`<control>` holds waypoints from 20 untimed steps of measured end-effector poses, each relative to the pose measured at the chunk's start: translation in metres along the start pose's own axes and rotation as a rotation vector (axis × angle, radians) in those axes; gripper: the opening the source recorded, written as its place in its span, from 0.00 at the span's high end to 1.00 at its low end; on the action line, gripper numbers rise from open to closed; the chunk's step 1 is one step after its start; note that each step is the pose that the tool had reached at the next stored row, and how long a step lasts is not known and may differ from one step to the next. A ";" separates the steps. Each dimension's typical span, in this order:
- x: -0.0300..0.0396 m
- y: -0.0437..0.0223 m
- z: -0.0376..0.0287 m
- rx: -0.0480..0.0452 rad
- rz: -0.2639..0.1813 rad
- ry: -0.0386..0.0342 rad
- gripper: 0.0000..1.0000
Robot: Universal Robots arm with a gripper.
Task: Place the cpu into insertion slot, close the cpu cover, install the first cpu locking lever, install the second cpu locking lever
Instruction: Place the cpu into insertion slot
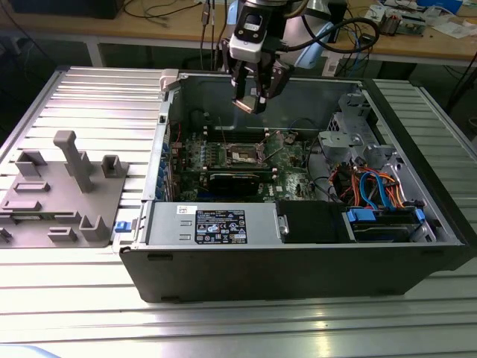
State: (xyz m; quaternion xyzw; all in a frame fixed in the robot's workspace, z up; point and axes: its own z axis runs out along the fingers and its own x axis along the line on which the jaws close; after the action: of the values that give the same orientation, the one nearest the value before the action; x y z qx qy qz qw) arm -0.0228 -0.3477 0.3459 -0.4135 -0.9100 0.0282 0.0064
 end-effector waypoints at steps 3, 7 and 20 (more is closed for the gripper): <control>0.0000 0.0000 0.0000 0.0000 0.005 0.0003 0.46; 0.0000 0.0000 0.0000 0.0001 0.012 0.0007 0.46; 0.0000 0.0000 0.0000 0.0003 0.031 0.0017 0.46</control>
State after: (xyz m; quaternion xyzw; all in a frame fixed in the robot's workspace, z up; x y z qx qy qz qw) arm -0.0228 -0.3477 0.3459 -0.4274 -0.9036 0.0280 0.0069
